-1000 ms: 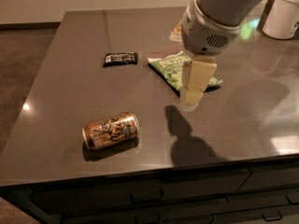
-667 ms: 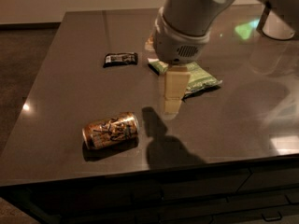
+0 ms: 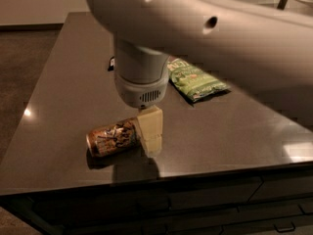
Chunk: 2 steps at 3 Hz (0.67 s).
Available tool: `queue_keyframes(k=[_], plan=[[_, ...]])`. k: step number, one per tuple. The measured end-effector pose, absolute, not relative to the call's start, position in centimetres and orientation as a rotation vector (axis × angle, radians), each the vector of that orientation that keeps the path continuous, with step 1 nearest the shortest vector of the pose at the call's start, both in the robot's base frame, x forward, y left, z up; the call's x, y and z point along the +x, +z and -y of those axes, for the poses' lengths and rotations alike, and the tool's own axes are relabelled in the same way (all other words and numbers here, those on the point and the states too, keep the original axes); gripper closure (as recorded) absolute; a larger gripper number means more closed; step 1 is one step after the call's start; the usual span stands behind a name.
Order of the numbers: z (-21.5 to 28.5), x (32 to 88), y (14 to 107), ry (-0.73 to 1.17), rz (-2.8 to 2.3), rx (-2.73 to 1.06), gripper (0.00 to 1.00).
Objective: Place orange can upright
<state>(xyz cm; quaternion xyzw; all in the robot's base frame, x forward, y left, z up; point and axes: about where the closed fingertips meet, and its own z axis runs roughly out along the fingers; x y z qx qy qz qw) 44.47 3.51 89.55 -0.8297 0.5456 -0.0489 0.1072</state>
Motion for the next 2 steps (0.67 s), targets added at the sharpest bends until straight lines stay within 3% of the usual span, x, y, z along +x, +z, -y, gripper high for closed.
queue_keyframes(k=[2], plan=[[-6.2,42.5,84.4,-0.218,-1.563,-2.614,0.0]])
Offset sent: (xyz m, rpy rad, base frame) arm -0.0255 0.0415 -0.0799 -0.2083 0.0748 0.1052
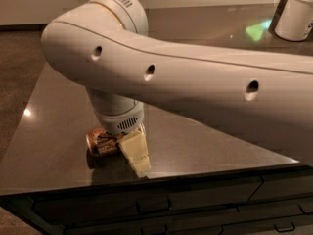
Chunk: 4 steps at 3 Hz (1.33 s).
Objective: Place orange can upright
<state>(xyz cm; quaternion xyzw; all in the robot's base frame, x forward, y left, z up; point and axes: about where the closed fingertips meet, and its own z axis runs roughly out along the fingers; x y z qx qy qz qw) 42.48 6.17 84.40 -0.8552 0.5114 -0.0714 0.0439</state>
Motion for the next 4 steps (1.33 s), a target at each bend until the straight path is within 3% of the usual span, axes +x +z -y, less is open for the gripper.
queue_keyframes(k=[1,2,4], plan=[[-7.8,42.4,83.5,-0.189,-1.554,-2.677,0.0],[-8.8,42.8,83.1,-0.131,-1.56,-2.708,0.18],[-9.4,43.9,84.2,-0.018,-1.587,-2.668,0.63]])
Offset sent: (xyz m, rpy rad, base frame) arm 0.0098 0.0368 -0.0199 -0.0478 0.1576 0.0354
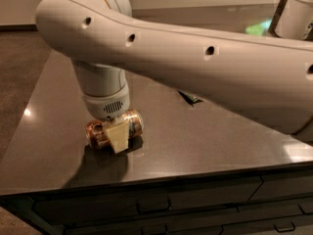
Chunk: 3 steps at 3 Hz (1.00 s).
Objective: Place orange can upright
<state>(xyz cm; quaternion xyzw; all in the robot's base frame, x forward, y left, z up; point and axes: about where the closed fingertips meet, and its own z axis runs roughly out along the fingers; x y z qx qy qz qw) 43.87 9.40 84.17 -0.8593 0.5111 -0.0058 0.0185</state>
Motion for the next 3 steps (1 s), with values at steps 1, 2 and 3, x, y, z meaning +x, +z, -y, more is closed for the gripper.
queue_keyframes(k=[1,2,3], plan=[[-10.3,43.9,87.3,0.115,-1.557,-2.583,0.87],[-12.2,43.6,91.5,0.345,-1.484,-2.472,1.0],[-14.5,42.9,94.2,0.579,-1.412,-2.336,1.0]])
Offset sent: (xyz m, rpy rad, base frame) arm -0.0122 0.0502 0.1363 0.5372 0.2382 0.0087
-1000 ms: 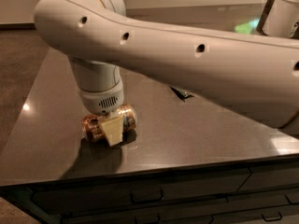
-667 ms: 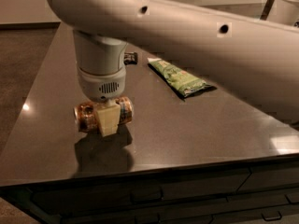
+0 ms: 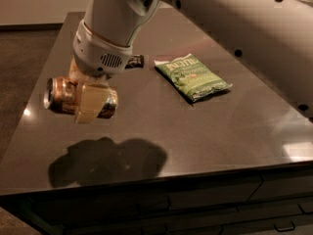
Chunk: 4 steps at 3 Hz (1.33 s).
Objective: Place orange can upright
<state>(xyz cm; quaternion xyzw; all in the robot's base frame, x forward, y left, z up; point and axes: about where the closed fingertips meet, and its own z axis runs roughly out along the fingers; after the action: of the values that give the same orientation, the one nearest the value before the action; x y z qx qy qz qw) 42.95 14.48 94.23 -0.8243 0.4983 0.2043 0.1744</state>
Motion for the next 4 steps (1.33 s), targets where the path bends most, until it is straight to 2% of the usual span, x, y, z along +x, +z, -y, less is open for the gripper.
queue_keyframes(k=[1,4], plan=[[-16.7,42.5,95.5,0.762,-1.366,-2.193,1.0],[-19.3,45.7,92.4,1.047,-1.405,-1.697,1.0]])
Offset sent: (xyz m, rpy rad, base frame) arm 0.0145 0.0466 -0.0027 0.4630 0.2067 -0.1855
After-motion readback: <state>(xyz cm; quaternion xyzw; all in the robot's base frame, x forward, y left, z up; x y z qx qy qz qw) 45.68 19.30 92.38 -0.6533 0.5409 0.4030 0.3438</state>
